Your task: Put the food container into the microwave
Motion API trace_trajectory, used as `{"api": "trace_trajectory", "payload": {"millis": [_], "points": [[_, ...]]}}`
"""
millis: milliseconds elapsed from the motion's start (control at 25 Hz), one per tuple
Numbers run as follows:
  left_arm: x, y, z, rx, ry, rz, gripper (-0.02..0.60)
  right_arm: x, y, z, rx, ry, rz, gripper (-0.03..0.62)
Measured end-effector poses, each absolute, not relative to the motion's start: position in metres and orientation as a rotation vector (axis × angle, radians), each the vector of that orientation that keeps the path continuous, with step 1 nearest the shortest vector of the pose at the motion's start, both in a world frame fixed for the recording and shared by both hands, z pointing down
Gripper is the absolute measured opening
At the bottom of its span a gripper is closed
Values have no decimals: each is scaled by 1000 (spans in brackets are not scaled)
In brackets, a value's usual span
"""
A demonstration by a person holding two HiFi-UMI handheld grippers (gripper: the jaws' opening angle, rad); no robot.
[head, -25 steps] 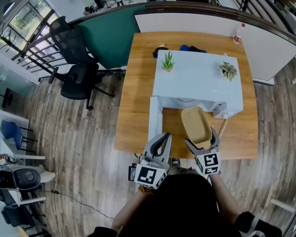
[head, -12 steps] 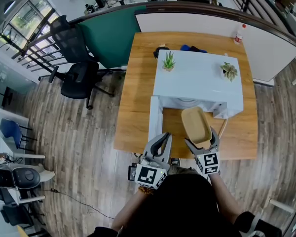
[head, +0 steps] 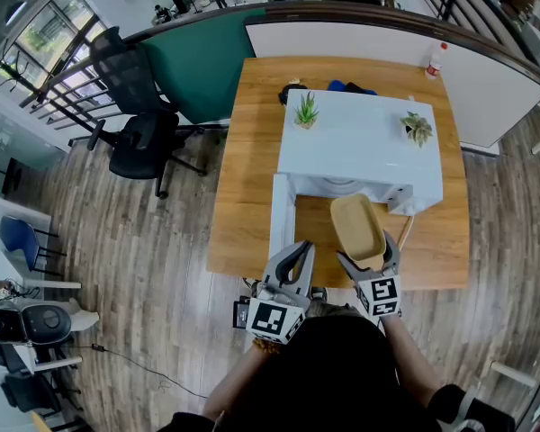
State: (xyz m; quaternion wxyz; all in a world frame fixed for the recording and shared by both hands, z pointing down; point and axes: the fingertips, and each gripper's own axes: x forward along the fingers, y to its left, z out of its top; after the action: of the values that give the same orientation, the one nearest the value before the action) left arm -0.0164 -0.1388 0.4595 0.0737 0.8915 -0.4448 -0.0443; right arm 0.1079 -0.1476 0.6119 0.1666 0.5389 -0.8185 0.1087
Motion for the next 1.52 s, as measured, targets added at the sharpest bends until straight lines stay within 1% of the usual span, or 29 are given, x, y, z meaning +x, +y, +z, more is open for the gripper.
{"api": "trace_trajectory", "payload": {"millis": [1000,1520], "points": [[-12,-138,460,2678,-1329,-118,35,106,-160,625,1539,-2341,331,531],[-11,-143,462,2674,-1337,-109,35,101,-190,634,1542,-2363,324,528]]}}
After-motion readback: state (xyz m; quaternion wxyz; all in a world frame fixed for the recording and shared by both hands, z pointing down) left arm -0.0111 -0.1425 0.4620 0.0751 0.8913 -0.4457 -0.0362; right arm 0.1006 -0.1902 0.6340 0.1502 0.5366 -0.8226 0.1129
